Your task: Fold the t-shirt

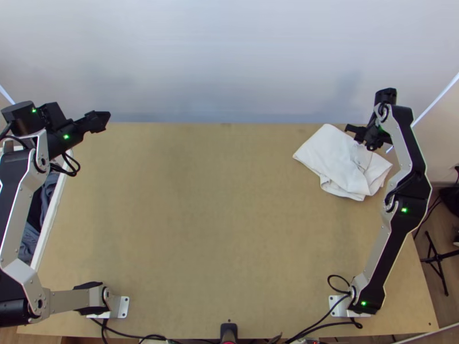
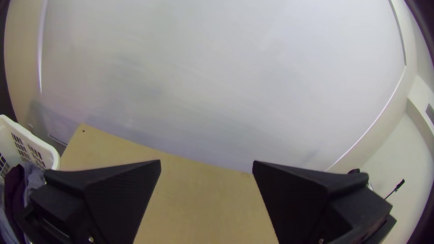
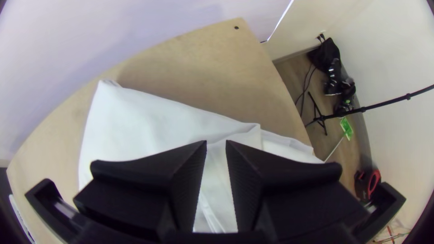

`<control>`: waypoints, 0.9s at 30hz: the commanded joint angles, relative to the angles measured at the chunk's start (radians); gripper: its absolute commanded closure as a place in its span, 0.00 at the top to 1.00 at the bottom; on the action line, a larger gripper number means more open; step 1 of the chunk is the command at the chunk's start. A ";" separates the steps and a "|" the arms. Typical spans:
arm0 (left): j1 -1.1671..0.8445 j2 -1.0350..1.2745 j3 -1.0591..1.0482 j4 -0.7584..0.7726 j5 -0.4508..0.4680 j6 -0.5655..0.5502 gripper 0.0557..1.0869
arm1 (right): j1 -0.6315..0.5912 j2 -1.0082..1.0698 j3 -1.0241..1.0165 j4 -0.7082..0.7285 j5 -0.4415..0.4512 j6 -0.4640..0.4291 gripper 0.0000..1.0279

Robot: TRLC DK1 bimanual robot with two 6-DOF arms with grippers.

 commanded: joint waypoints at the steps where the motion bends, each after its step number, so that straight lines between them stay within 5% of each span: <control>1: -0.007 0.016 0.016 0.007 0.002 -0.001 0.96 | -0.013 0.005 -0.003 0.004 0.006 -0.010 0.20; 4: -0.009 0.019 0.023 0.007 0.002 -0.003 0.96 | -0.013 0.004 -0.007 0.008 0.015 -0.010 0.05; 6: -0.007 0.023 0.026 0.007 0.002 -0.003 0.96 | -0.008 0.004 -0.003 0.010 0.016 -0.017 0.04; 11: -0.001 0.023 0.028 0.007 0.000 0.002 0.96 | 0.024 -0.018 0.000 -0.004 0.018 -0.050 0.42; 17: 0.001 0.022 0.023 0.007 0.002 0.000 0.96 | 0.039 -0.016 -0.008 -0.004 0.026 -0.064 0.50; 27: 0.014 0.019 0.014 0.007 0.002 0.002 0.96 | 0.034 -0.007 -0.056 -0.006 0.050 -0.064 0.45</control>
